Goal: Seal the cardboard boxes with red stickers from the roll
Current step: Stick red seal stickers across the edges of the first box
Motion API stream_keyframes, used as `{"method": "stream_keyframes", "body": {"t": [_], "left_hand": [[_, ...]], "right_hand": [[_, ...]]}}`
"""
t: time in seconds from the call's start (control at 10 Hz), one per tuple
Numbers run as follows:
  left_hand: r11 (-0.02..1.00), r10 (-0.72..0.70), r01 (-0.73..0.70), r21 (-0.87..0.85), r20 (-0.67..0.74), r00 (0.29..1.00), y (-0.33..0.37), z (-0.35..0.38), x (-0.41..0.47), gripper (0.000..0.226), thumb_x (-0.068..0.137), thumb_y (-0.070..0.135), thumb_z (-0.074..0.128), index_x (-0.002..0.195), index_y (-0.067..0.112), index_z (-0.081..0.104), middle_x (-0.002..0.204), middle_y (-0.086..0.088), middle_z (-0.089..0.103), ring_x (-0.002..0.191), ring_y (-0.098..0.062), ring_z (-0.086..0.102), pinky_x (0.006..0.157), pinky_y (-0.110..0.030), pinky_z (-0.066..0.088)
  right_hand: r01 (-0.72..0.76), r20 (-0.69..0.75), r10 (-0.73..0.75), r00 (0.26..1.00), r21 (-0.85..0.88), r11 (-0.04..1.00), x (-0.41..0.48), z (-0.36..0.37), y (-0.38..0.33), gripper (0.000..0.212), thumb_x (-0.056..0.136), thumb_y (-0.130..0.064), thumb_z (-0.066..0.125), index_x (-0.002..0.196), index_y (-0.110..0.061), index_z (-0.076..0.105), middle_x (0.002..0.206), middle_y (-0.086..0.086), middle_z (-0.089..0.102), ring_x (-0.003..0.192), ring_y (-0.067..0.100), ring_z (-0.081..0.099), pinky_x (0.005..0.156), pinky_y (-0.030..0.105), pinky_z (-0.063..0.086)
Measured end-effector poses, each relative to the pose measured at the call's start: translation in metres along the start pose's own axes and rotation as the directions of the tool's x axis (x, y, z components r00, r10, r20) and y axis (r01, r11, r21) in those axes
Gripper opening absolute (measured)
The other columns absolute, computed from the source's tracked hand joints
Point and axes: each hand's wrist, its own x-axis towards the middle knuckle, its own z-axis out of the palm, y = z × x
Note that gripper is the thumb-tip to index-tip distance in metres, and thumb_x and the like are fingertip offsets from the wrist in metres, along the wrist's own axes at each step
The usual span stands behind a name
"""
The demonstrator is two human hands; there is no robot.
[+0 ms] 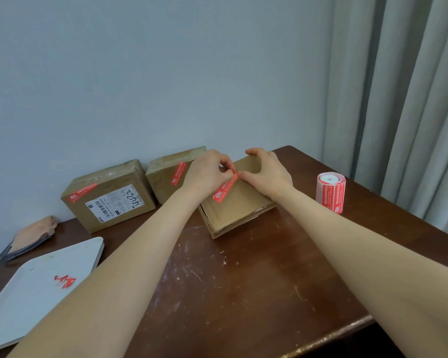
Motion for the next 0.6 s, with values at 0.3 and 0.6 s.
{"method": "stream_keyframes", "body": {"t": [0.3, 0.6], "left_hand": [[1.000, -0.007, 0.007, -0.013, -0.004, 1.000, 0.0032, -0.0027, 0.0001, 0.008, 0.084, 0.018, 0.066, 0.087, 0.020, 0.073, 0.088, 0.006, 0.065, 0.084, -0.008, 0.059, 0.070, -0.020, 0.040], [0.991, 0.020, -0.022, 0.135, 0.013, 1.000, 0.0093, -0.0033, 0.0036, 0.006, 0.084, 0.022, 0.066, 0.085, 0.018, 0.072, 0.091, 0.005, 0.052, 0.085, -0.010, 0.052, 0.071, -0.023, 0.039]], "right_hand": [[0.014, -0.001, -0.014, 1.000, 0.004, 1.000, 0.0003, 0.0011, 0.0015, 0.060, 0.081, -0.049, 0.064, 0.135, -0.038, 0.040, 0.140, -0.005, 0.040, 0.120, 0.016, 0.050, 0.080, 0.031, 0.042], [0.015, 0.000, -0.015, 1.000, 0.005, 1.000, -0.0003, 0.0010, 0.0014, 0.060, 0.081, -0.049, 0.064, 0.135, -0.037, 0.040, 0.141, -0.005, 0.040, 0.121, 0.016, 0.050, 0.080, 0.030, 0.041]]}}
